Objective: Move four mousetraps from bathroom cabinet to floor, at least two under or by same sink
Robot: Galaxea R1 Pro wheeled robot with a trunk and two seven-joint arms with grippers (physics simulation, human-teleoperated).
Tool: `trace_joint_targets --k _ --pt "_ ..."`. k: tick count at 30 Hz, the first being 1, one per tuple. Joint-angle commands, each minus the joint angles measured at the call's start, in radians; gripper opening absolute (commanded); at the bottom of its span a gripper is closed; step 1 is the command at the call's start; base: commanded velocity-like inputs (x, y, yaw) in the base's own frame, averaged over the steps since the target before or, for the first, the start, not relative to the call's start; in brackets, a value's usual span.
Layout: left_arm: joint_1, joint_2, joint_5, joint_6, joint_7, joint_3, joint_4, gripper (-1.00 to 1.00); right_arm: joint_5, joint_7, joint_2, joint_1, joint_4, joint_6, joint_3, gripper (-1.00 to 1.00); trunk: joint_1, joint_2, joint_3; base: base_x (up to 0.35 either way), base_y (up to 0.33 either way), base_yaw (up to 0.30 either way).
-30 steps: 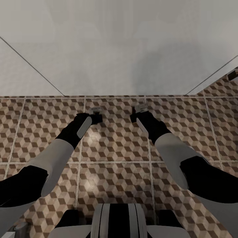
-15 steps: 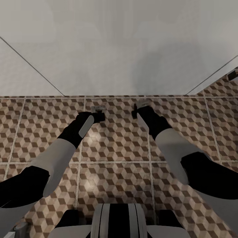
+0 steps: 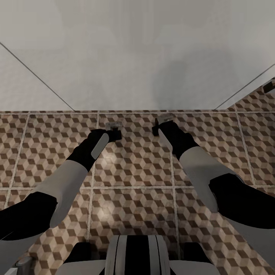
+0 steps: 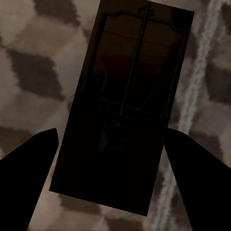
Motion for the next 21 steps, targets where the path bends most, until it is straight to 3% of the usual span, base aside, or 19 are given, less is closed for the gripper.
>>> trace_joint_targets --k 1,21 --pt "0.0 0.001 0.007 0.003 0.009 -0.004 -0.002 -1.0 -0.004 -0.006 -0.001 -0.001 -0.001 0.006 0.006 -1.0 0.0 0.0 -0.001 0.0 0.0 0.0" --pt "0.0 0.001 0.007 0.011 0.01 -0.004 0.004 -1.0 -0.003 -0.007 -0.002 -0.001 0.001 0.009 0.003 -1.0 0.0 0.0 -0.001 0.0 0.0 0.0"
